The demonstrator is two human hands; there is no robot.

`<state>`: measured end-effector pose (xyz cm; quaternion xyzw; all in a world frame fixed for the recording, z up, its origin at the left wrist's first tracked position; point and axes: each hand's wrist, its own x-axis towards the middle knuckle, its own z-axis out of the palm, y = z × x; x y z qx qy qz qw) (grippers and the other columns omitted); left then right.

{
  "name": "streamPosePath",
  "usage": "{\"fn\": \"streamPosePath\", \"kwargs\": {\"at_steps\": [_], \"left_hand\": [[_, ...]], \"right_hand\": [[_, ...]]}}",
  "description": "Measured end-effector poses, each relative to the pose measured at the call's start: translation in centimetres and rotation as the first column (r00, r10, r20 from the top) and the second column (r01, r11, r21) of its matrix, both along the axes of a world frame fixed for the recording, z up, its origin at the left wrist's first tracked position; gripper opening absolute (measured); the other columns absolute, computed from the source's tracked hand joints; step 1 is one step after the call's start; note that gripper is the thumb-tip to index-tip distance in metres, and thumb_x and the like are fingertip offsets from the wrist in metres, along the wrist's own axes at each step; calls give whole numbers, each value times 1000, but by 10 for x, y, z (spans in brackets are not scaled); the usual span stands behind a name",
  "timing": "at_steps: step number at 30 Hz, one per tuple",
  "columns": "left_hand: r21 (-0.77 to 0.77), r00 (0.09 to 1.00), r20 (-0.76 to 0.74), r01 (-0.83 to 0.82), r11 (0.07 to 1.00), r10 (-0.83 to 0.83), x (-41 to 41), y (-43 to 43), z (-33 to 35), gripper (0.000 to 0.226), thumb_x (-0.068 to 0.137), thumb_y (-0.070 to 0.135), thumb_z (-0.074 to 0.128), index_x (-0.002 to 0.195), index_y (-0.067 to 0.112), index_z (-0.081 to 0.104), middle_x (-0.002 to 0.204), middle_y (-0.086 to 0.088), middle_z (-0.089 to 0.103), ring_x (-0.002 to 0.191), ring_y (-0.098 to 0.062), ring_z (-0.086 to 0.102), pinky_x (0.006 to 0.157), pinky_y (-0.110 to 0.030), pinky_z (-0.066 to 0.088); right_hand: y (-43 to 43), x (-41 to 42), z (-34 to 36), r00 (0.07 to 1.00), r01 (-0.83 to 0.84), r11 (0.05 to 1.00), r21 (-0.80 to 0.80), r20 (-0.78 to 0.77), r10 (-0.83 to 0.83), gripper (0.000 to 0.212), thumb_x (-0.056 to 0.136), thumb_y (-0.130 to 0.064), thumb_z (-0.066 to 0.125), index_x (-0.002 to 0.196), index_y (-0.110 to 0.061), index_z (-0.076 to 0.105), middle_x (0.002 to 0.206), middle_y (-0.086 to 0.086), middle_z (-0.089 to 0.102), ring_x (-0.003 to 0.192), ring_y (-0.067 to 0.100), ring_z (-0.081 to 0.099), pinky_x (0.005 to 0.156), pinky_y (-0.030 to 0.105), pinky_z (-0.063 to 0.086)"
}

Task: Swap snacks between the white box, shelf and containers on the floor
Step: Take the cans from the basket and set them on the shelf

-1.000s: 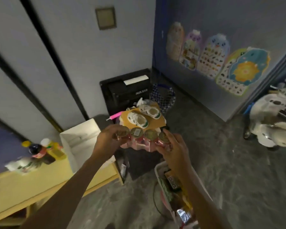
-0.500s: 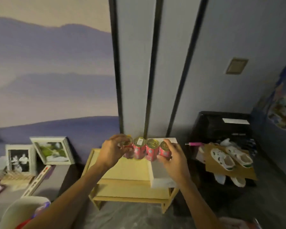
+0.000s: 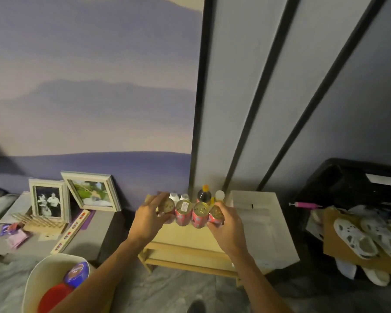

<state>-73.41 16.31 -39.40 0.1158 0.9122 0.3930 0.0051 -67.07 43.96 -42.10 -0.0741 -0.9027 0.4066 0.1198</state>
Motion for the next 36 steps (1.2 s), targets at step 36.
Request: {"fn": "streamPosePath", "kwargs": {"at_steps": [36], "left_hand": [[-199, 929, 369, 94, 976, -14, -65, 10, -234, 67, 77, 29, 96, 131, 23, 57, 129, 10, 54, 105, -16, 66, 85, -27, 58]], "right_hand": [[-10, -45, -226, 899, -32, 996, 80, 437, -6, 75, 86, -30, 88, 150, -25, 48, 155, -1, 52, 140, 19, 55, 110, 28, 49]]}}
